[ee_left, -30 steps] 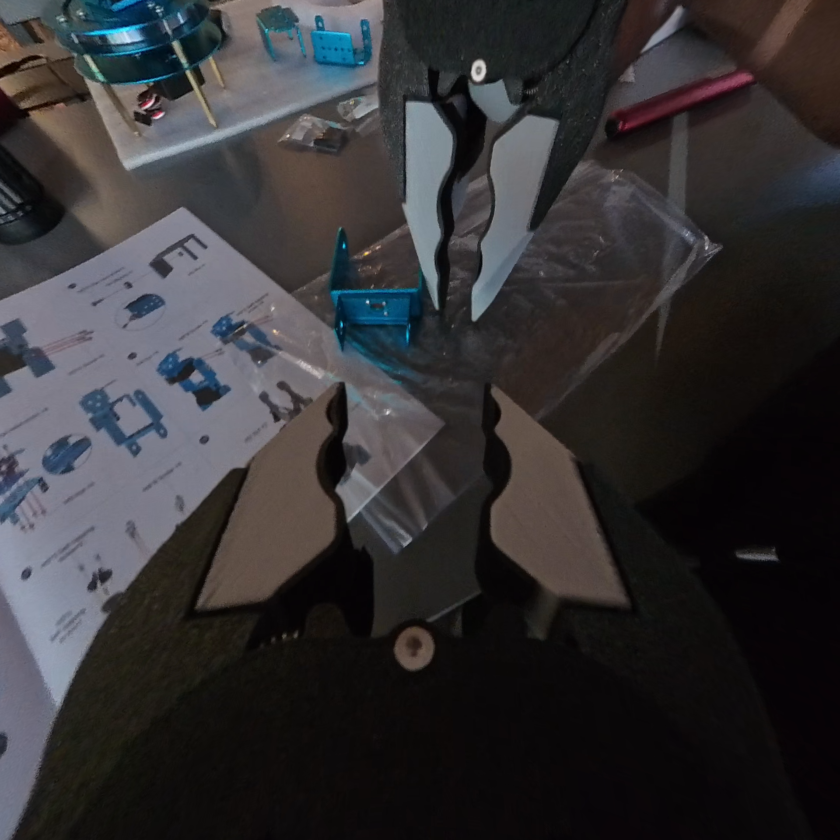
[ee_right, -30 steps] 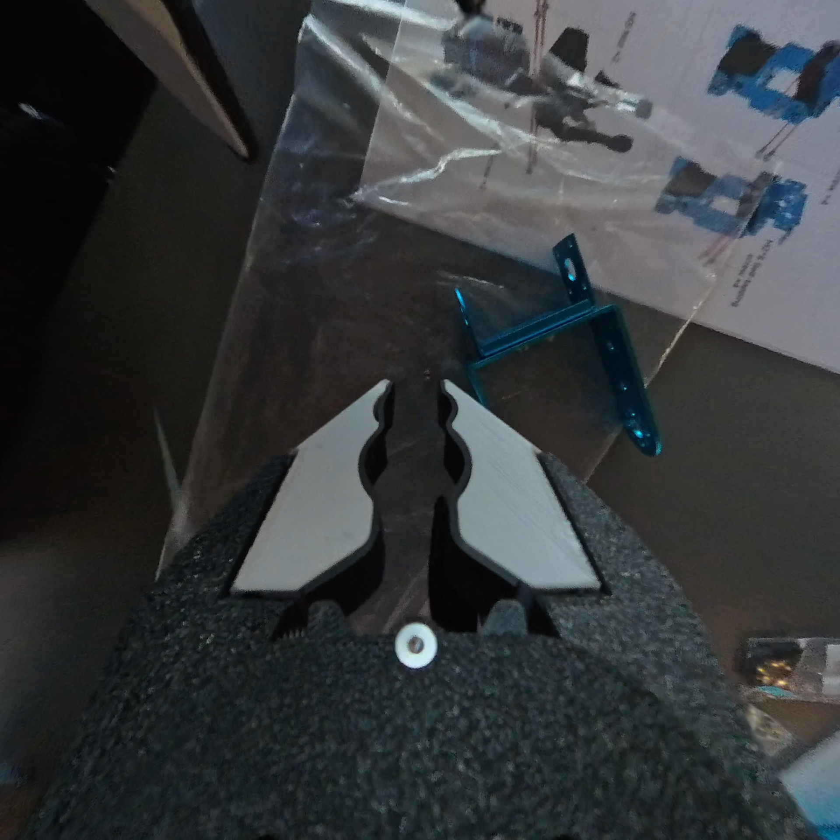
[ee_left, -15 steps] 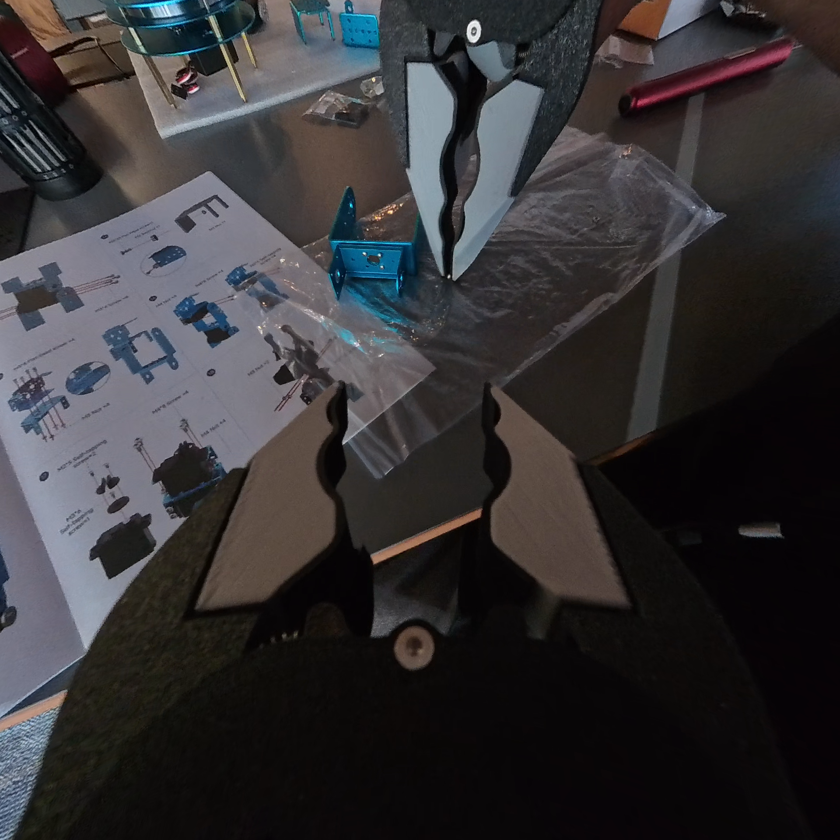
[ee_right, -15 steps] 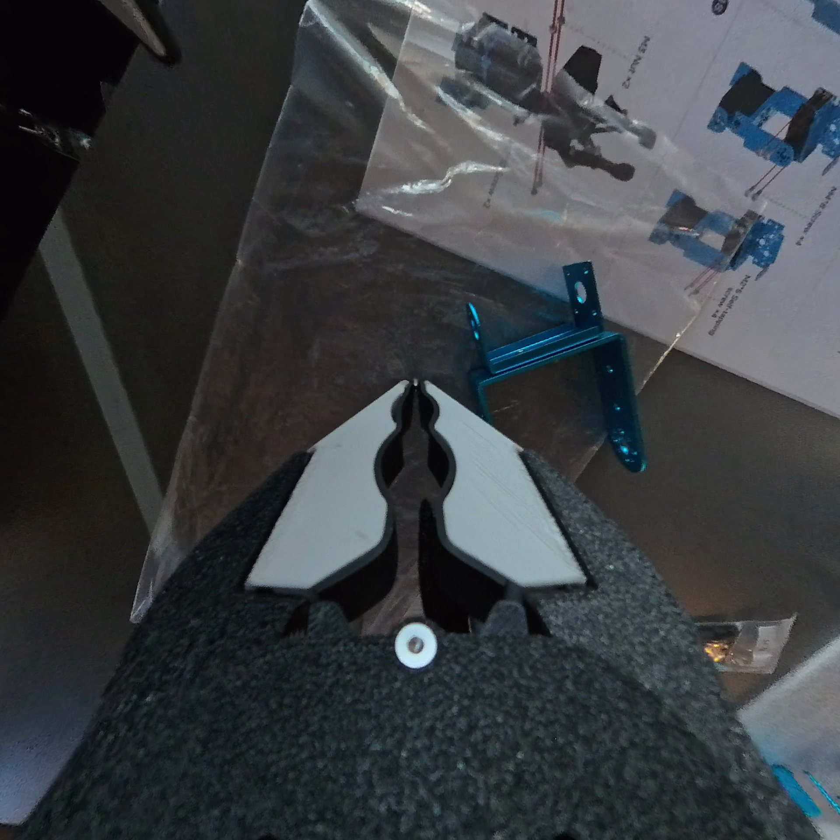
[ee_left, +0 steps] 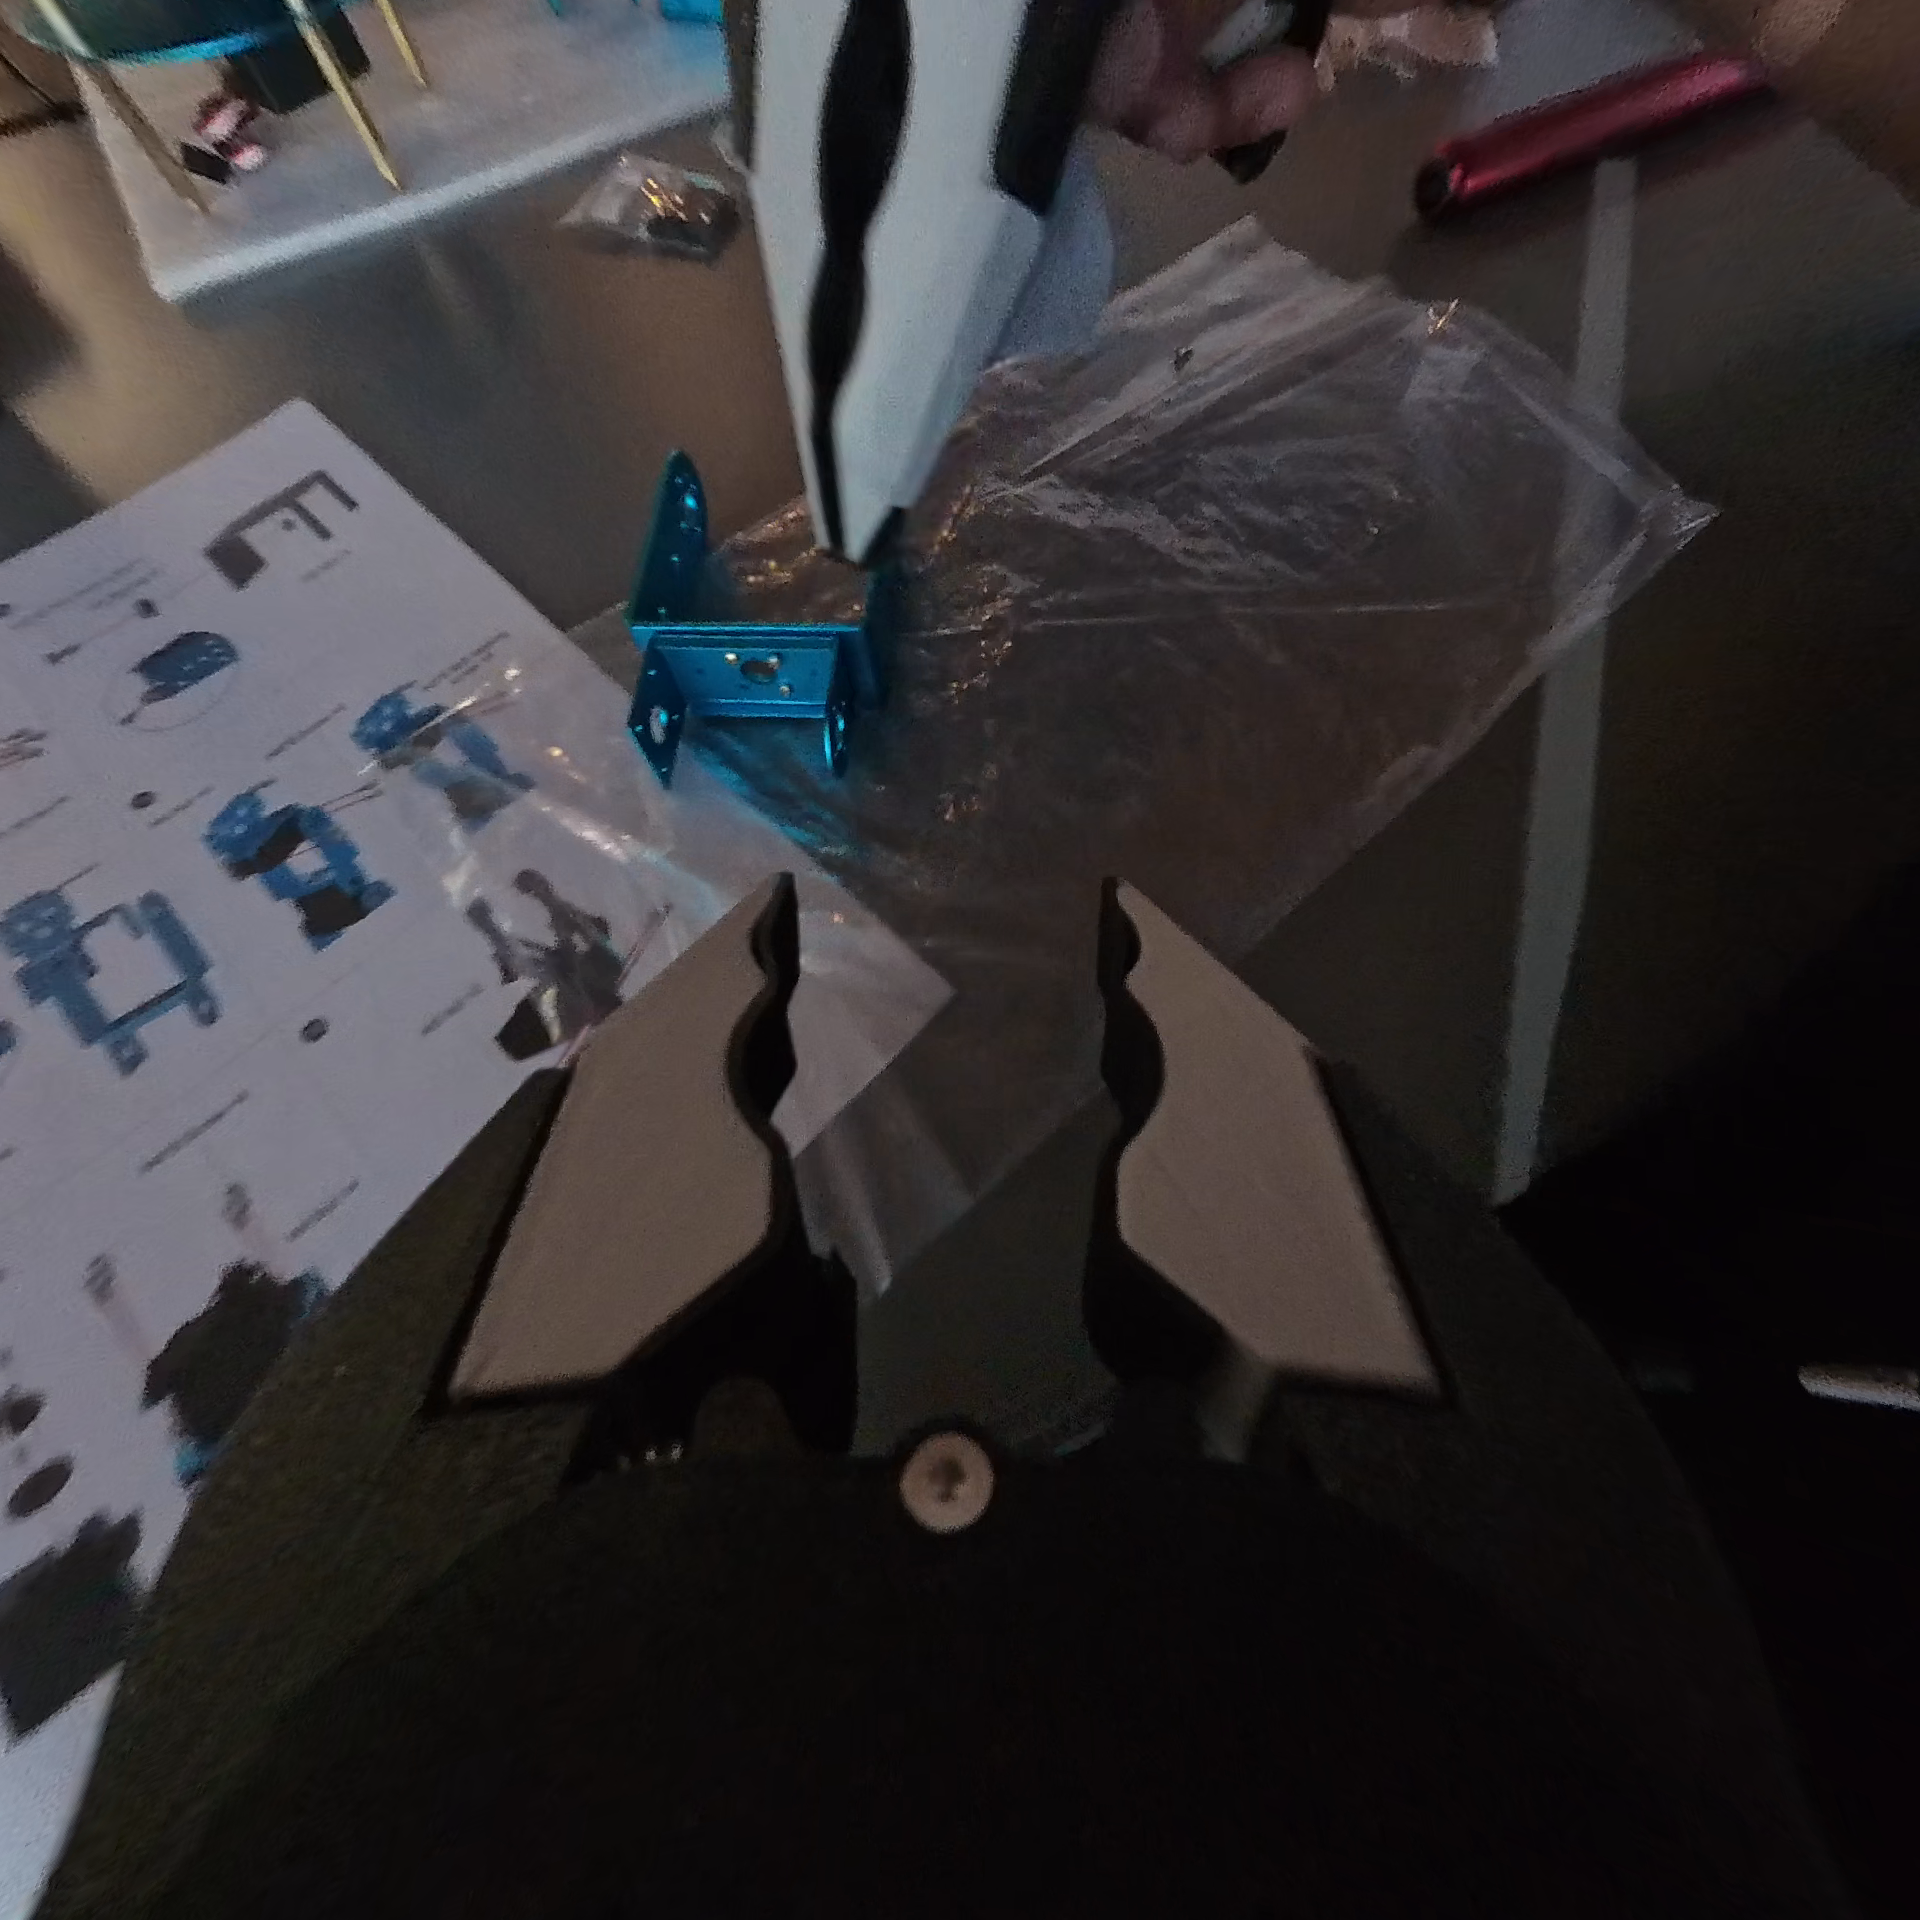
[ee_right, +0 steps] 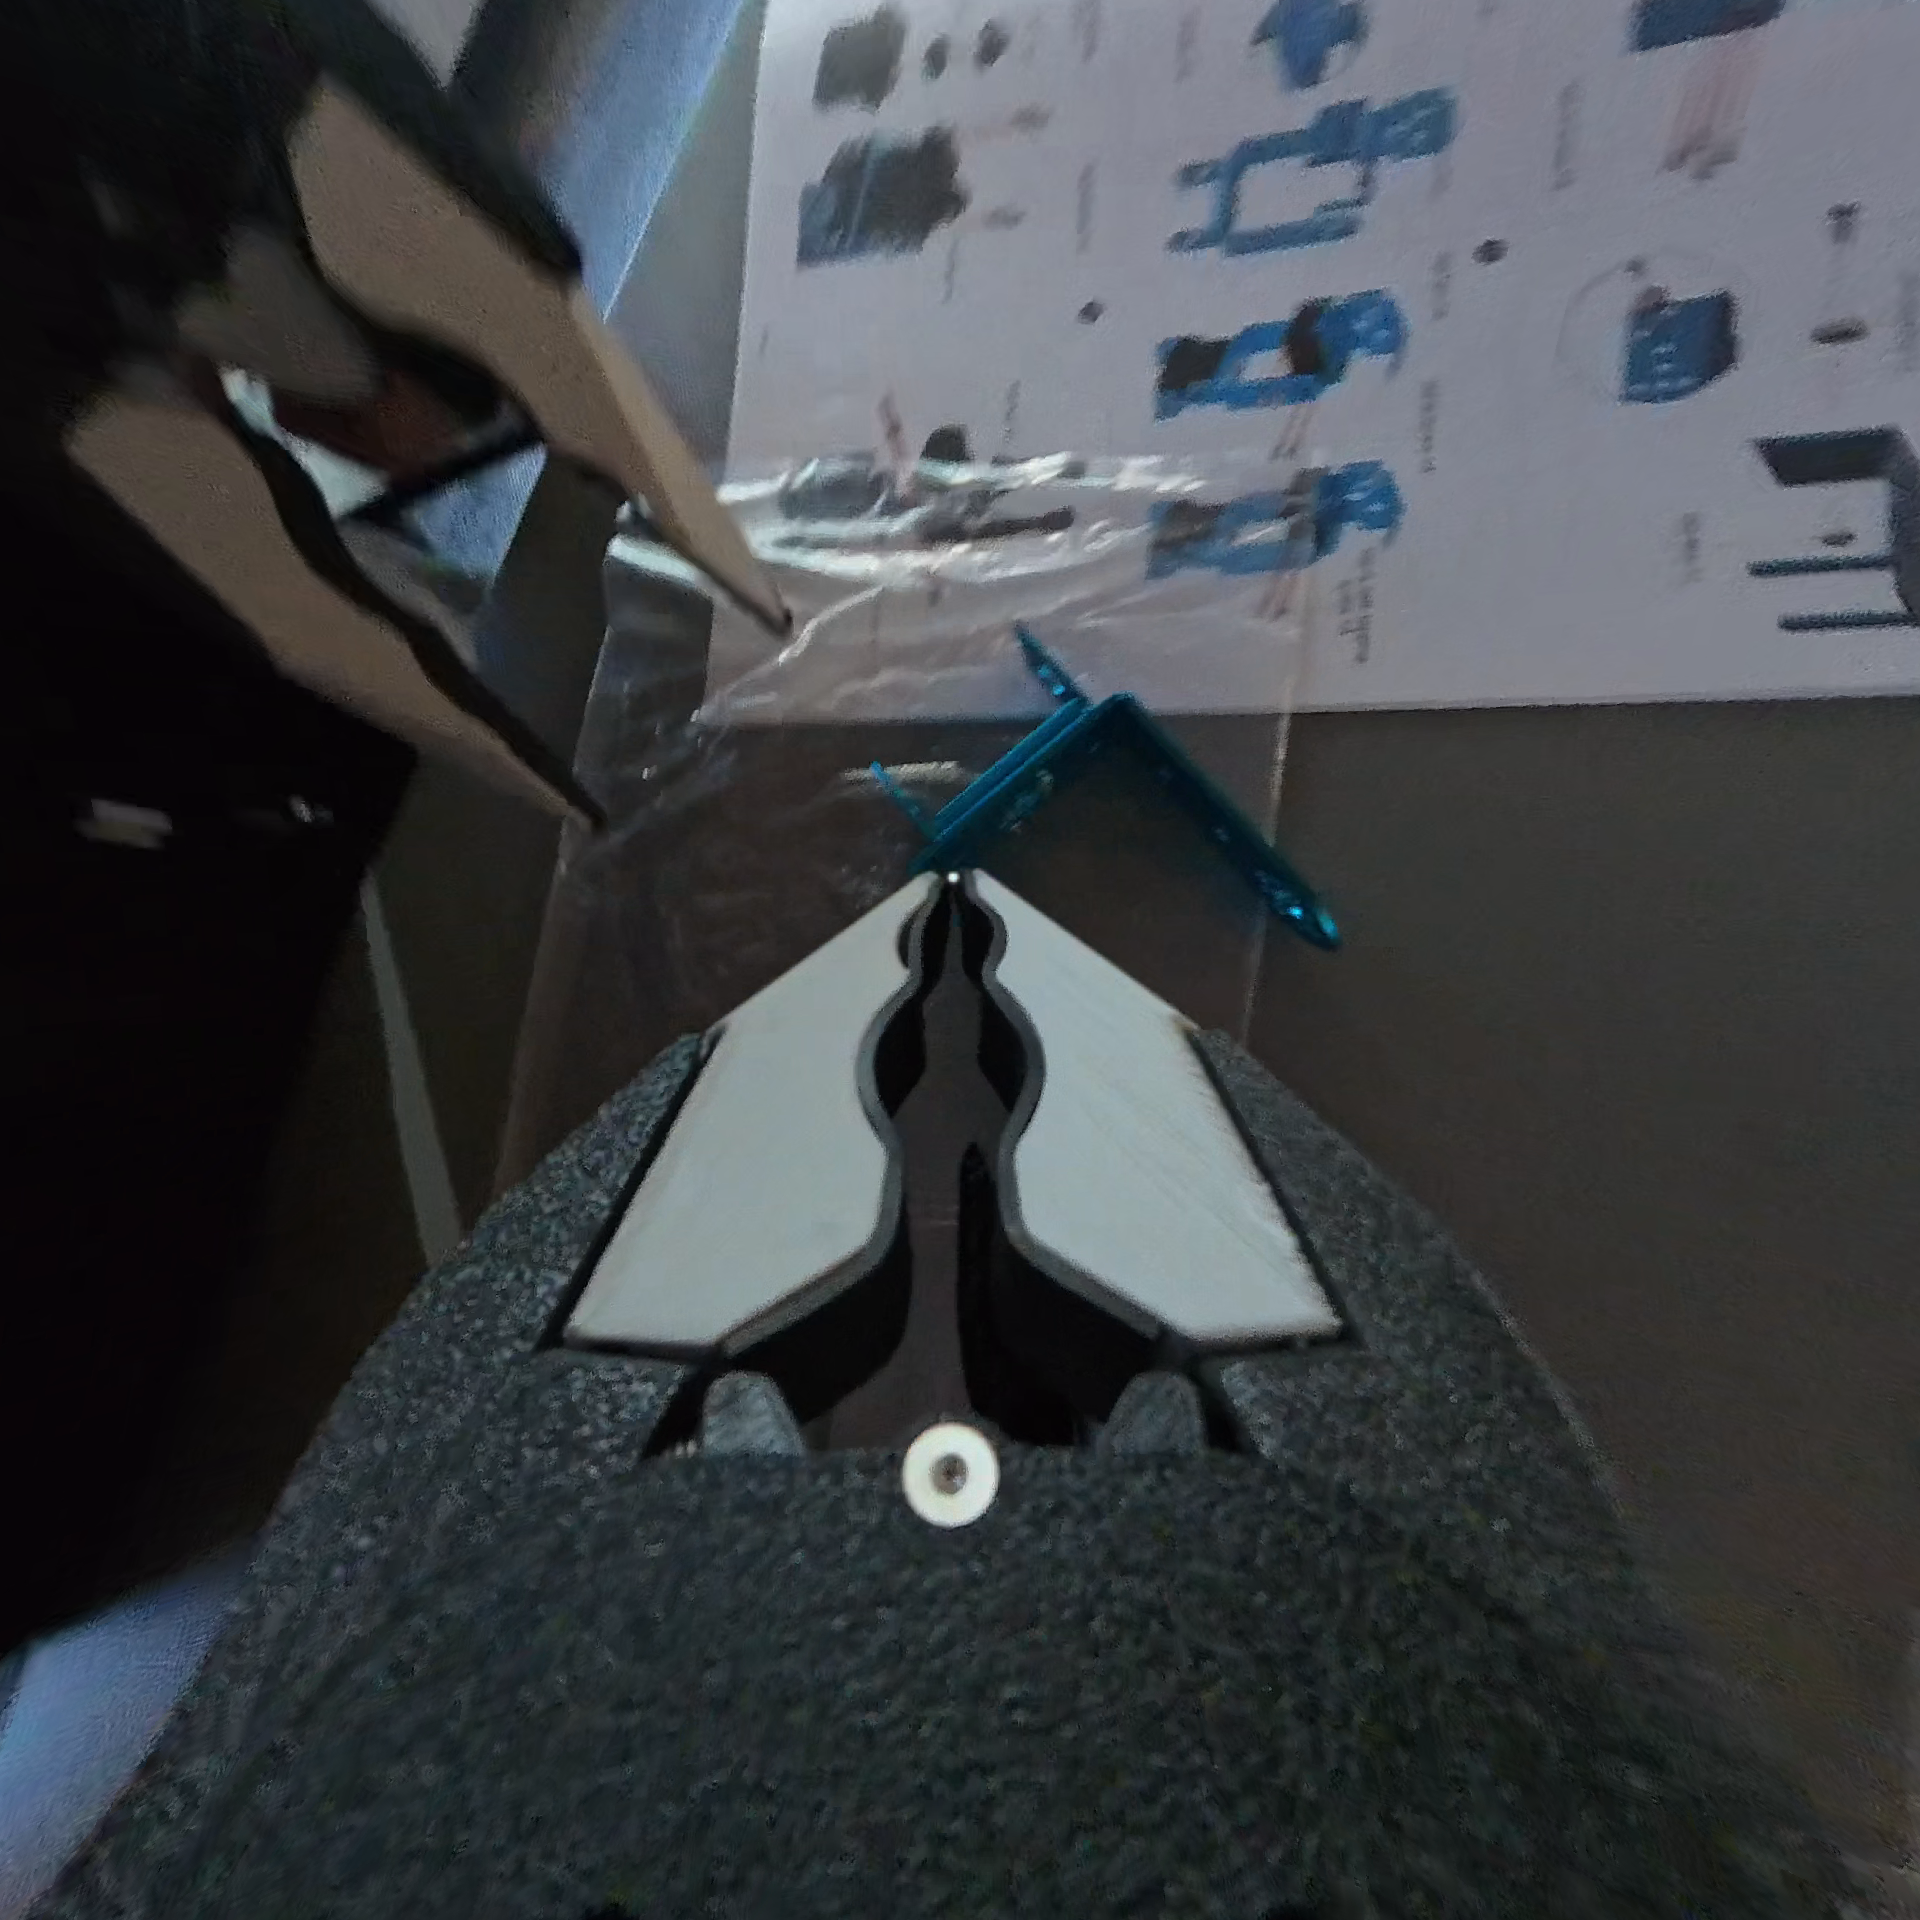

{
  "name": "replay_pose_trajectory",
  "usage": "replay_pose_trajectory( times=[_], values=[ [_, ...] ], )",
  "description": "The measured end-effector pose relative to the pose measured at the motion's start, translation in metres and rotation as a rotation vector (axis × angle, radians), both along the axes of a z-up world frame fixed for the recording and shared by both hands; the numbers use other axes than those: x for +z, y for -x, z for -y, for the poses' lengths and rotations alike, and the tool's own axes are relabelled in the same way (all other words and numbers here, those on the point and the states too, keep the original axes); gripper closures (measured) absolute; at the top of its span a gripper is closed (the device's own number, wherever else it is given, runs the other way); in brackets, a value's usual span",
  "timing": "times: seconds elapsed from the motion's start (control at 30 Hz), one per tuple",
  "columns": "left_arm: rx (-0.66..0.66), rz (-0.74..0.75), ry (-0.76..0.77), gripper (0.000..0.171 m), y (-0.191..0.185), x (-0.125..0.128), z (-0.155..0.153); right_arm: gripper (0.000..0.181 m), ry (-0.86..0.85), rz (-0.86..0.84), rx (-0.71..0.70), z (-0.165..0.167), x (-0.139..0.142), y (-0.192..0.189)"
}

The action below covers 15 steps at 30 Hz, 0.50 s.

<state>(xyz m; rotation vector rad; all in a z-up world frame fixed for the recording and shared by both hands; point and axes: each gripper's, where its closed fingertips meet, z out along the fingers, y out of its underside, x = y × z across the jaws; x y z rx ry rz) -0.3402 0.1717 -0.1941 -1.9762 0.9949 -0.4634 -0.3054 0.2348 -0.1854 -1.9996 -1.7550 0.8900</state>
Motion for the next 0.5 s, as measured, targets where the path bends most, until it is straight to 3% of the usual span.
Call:
replay_pose_trajectory(
  times=[0.33, 0.5],
  values=[
    [-0.106, -0.059, 0.146, 0.103, -0.031, -0.021, -0.025, 0.179, 0.087, 0.024, -0.048, -0.011, -0.007, 0.008],
    [-0.12, -0.064, 0.13, 0.1, -0.029, -0.009, -0.029, 0.179, 0.071, 0.051, -0.034, -0.016, -0.018, 0.005]
  ],
)
